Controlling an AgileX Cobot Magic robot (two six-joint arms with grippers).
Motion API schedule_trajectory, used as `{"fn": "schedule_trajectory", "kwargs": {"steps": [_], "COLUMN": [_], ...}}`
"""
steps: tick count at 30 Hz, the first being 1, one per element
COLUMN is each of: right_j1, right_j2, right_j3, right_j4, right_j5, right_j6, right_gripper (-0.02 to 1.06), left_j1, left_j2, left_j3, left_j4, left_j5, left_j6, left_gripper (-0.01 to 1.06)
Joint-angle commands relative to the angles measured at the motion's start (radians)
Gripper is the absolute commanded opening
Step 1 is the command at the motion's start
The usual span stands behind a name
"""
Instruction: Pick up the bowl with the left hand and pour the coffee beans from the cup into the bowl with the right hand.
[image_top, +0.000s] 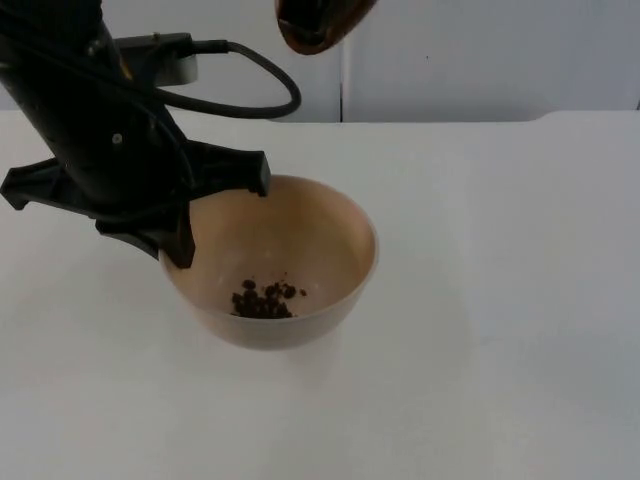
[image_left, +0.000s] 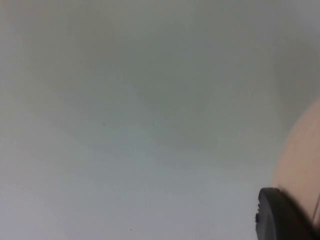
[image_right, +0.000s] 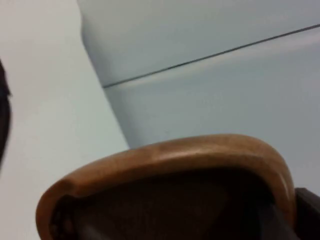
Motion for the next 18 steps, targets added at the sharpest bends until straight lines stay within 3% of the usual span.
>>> {"fn": "schedule_trajectory", "kwargs": {"steps": [1, 9, 18], "right_j1": [-0.010, -0.046, -0.142], "right_j2": [-0.010, -0.010, -0.010], "right_j3": [-0.033, -0.059, -0.059], "right_j4": [0.050, 0.183, 0.435], "right_j5": [-0.015, -0.019, -0.019], "right_j6": [0.006, -0.057, -0.114], "right_gripper": [0.00, 0.00, 0.00], "left_j1": [-0.006, -0.006, -0.006], "left_j2": [-0.005, -0.005, -0.005], "left_j3": [-0.005, -0.005, -0.005], "left_j4": [0.004, 0.004, 0.004], "left_j5": [-0.015, -0.015, -0.019], "left_j6": [-0.001, -0.001, -0.001], "left_gripper": [0.00, 0.00, 0.00]}}
